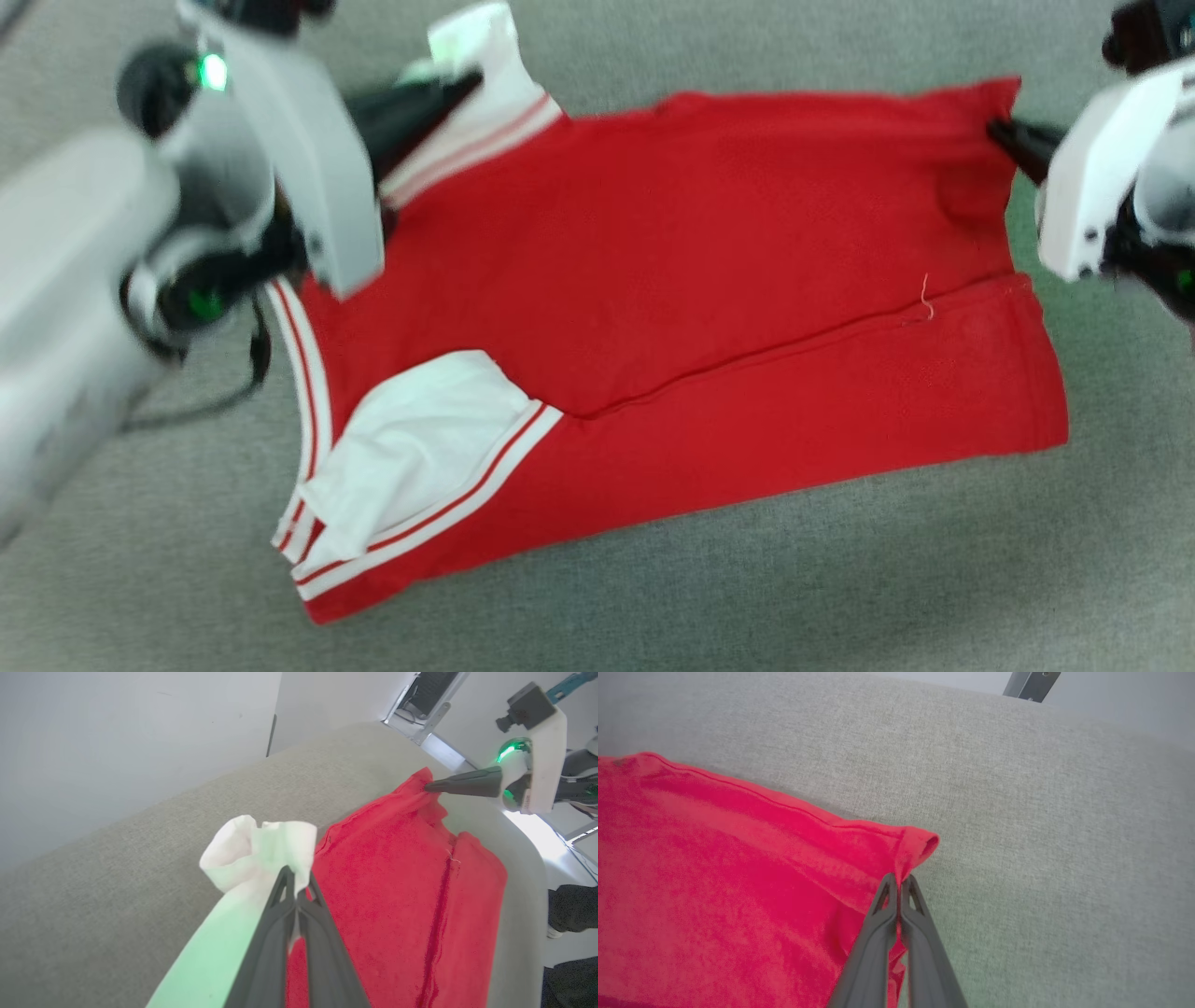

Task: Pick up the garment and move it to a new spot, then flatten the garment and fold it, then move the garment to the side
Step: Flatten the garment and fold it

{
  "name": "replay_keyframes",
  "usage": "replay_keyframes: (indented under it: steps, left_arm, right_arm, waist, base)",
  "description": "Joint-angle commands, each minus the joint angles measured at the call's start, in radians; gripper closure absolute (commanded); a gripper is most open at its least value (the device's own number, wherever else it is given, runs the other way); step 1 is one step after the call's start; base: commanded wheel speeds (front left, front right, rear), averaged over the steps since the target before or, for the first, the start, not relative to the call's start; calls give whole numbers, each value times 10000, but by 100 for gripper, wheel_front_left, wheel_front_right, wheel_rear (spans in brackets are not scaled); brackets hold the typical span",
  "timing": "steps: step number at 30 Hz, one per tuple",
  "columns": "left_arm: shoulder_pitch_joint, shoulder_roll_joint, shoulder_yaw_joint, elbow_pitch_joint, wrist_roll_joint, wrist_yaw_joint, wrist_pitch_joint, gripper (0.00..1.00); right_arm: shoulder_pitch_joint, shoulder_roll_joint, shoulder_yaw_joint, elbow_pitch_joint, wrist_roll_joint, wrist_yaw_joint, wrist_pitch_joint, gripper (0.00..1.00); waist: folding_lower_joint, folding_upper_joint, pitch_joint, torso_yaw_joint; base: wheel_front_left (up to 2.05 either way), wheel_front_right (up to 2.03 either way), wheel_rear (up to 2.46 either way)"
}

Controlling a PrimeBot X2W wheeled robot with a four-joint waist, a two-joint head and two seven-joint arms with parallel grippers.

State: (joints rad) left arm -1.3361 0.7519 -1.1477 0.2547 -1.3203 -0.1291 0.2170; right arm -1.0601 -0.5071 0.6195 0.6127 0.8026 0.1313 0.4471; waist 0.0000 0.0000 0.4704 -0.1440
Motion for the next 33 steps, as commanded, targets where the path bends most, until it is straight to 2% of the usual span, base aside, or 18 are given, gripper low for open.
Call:
replay_keyframes:
  steps: [1, 7, 11, 14, 19, 23, 33]
  left_arm:
    - [373, 221, -78, -375, -70, -22, -227, 100]
    - [2054, 1560, -267, -2364, -369, -22, -1577, 100]
    - [3152, 2299, -392, -3392, -543, 287, -2317, 100]
    - [3828, 2517, -481, -3950, -646, 518, -2876, 100]
    - [4614, 2402, -564, -4150, -620, 797, -3781, 100]
    - [4966, 2207, -694, -3934, -322, 983, -4115, 100]
    - [5405, 990, -895, -2714, 448, 1569, -4491, 100]
  right_arm:
    - [359, -218, 64, -158, 110, -11, -103, 100]
    - [1852, -1088, 173, -1187, 461, -11, -508, 100]
    - [2803, -1581, 215, -2005, 665, -11, -603, 100]
    - [3410, -1921, 70, -2443, 737, -11, -692, 100]
    - [4139, -2078, -283, -2820, 654, -11, -716, 100]
    - [4397, -2050, -547, -2805, 283, -11, -678, 100]
    - [4627, -1319, -1059, -2383, -354, -11, -516, 100]
  waist:
    - [0, 0, -768, 392]
    - [0, 0, -1522, 578]
    - [0, 0, -1794, 636]
    - [0, 0, -1826, 682]
    - [0, 0, -1693, 789]
    - [0, 0, -1491, 907]
    - [0, 0, -985, 1010]
  base:
    - [0, 0, 0]
    - [0, 0, 0]
    - [0, 0, 0]
    - [0, 0, 0]
    - [0, 0, 0]
    - [0, 0, 0]
    - [0, 0, 0]
